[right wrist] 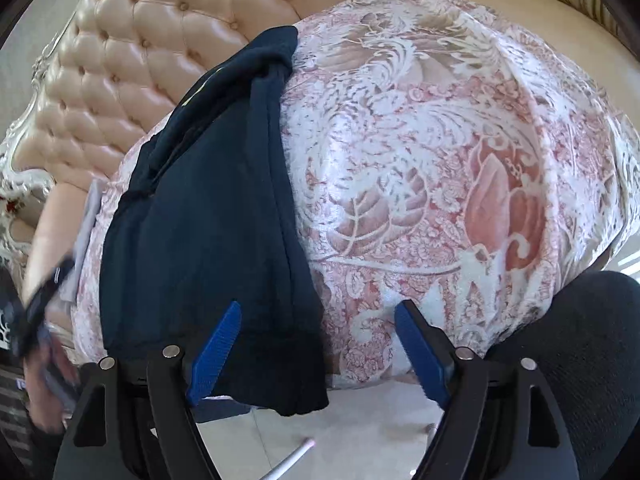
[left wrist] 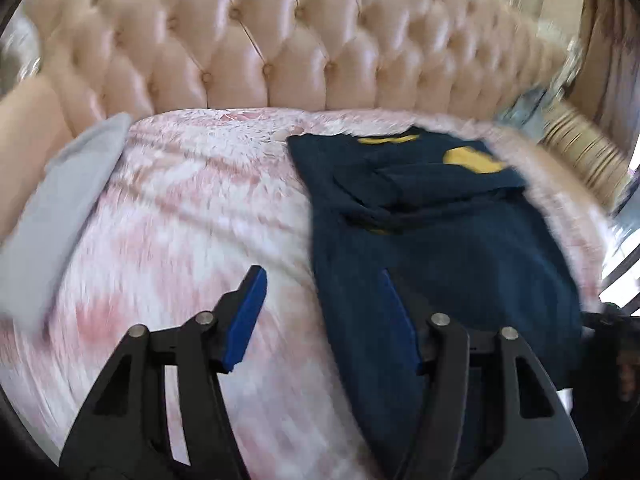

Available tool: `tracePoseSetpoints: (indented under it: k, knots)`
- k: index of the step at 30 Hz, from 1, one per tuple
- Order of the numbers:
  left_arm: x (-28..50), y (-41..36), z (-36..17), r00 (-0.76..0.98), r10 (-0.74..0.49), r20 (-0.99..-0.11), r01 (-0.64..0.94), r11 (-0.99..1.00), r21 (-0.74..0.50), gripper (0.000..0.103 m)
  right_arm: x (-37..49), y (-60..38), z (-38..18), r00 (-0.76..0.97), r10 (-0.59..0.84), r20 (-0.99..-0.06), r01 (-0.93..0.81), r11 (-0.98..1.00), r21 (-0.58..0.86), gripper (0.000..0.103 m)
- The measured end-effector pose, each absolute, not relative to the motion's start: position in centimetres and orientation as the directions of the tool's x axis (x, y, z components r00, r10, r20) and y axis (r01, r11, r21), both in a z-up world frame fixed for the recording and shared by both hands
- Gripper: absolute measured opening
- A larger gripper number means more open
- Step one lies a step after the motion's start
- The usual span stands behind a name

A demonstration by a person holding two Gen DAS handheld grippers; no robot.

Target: Fold clothes

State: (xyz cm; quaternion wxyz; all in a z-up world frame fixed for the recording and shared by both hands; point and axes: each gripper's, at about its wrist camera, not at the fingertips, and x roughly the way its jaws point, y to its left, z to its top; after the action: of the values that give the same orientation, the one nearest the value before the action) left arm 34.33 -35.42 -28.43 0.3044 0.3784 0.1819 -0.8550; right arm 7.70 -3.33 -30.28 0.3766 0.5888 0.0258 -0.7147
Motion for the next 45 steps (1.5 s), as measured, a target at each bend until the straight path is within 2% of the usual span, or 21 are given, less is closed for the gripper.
tracePoseSetpoints:
  k: [1,5,7,10,12,13,15,16,19,27,29,30,32,34,36,37,39,40,42,45]
  knots:
    - [32.8,-36.6,-28.6,-0.503,-0.398,-0.767,0.645,-0.764,-0.026,0.047,7.8,-3.5,-30.2,-0.023,-0.501,-0.865,0.574,-0.715,0.399,0.086]
    - [27.2,-38.1,-31.1,-0.409,-0.412,-0.814,0.487,-0.853,0.187,0.043,8.4,-4.3,-29.9,-0.051,-0.448,-0.892,0.624,-0.712,0.322,0.086]
    - [25.7,-37.6,-32.4,-0.379,-0.422,-0.823,0.409,-0.875,0.26,0.042,8.9,-4.1,-28.8,-0.118,-0.447,-0.887,0.637,-0.719,0.277,0.082]
    - [24.1,-37.3,-33.2,-0.364,-0.428,-0.827,0.355,-0.885,0.302,0.038,9.8,-4.4,-26.2,-0.188,-0.504,-0.843,0.705,-0.666,0.241,0.082]
    - [23.2,-37.3,-34.0,-0.334,-0.433,-0.837,0.333,-0.885,0.325,0.03,10.3,-5.1,-25.0,-0.178,-0.569,-0.803,0.757,-0.601,0.258,0.082]
    - [22.9,-37.1,-34.1,-0.327,-0.452,-0.83,0.319,-0.88,0.353,0.03,10.6,-5.6,-24.6,-0.164,-0.592,-0.789,0.782,-0.566,0.262,0.082]
    - [22.3,-36.6,-34.5,-0.312,-0.489,-0.815,0.29,-0.866,0.408,0.03,11.1,-6.8,-25.4,-0.117,-0.591,-0.798,0.805,-0.528,0.273,0.082]
    - [22.2,-36.8,-34.5,-0.304,-0.5,-0.811,0.304,-0.858,0.414,0.023,11.3,-7.4,-26.0,-0.091,-0.586,-0.805,0.809,-0.515,0.283,0.082]
    - [21.9,-37.4,-34.4,-0.28,-0.53,-0.801,0.347,-0.833,0.431,0.018,11.4,-8.0,-27.5,-0.062,-0.545,-0.836,0.806,-0.521,0.28,0.081]
    - [26.7,-42.6,-33.1,-0.374,-0.367,-0.852,0.611,-0.789,0.071,0.019,11.2,-8.2,-28.8,-0.049,-0.483,-0.874,0.788,-0.557,0.264,0.079]
    - [27.2,-42.4,-33.0,-0.395,-0.355,-0.847,0.616,-0.786,0.042,0.022,11.0,-8.1,-28.8,-0.046,-0.479,-0.877,0.786,-0.559,0.264,0.079]
    - [27.4,-42.4,-32.9,-0.406,-0.349,-0.845,0.618,-0.785,0.027,0.027,10.9,-8.1,-28.7,-0.044,-0.477,-0.878,0.785,-0.56,0.265,0.08]
    - [27.6,-41.4,-32.4,-0.414,-0.348,-0.841,0.592,-0.805,0.041,0.031,10.9,-8.0,-28.6,-0.047,-0.473,-0.88,0.789,-0.557,0.258,0.081]
    - [28.7,-41.1,-31.0,-0.436,-0.341,-0.833,0.621,-0.784,-0.004,0.036,10.9,-7.9,-28.3,-0.052,-0.473,-0.879,0.792,-0.555,0.252,0.081]
    - [30.8,-40.6,-29.2,-0.462,-0.342,-0.818,0.67,-0.739,-0.069,0.037,10.5,-7.1,-27.3,-0.027,-0.515,-0.857,0.766,-0.561,0.313,0.081]
    - [32.0,-40.0,-28.5,-0.484,-0.318,-0.815,0.682,-0.721,-0.124,0.041,10.2,-6.5,-26.6,-0.015,-0.542,-0.84,0.75,-0.562,0.35,0.081]
    - [35.0,-38.2,-27.5,-0.58,-0.207,-0.788,0.666,-0.678,-0.312,0.05,9.5,-4.9,-25.7,-0.002,-0.575,-0.818,0.716,-0.572,0.4,0.081]
    - [36.2,-37.0,-27.5,-0.625,-0.156,-0.765,0.643,-0.658,-0.391,0.051,8.8,-4.0,-25.8,0.026,-0.582,-0.813,0.69,-0.578,0.436,0.081]
    - [37.7,-34.3,-28.3,-0.639,-0.103,-0.763,0.626,-0.645,-0.437,0.051,7.7,-2.3,-26.2,0.066,-0.589,-0.806,0.646,-0.59,0.484,0.081]
    - [39.8,-29.9,-29.6,-0.617,-0.062,-0.785,0.622,-0.65,-0.437,0.051,7.4,-1.2,-26.9,0.028,-0.546,-0.837,0.665,-0.615,0.424,0.081]
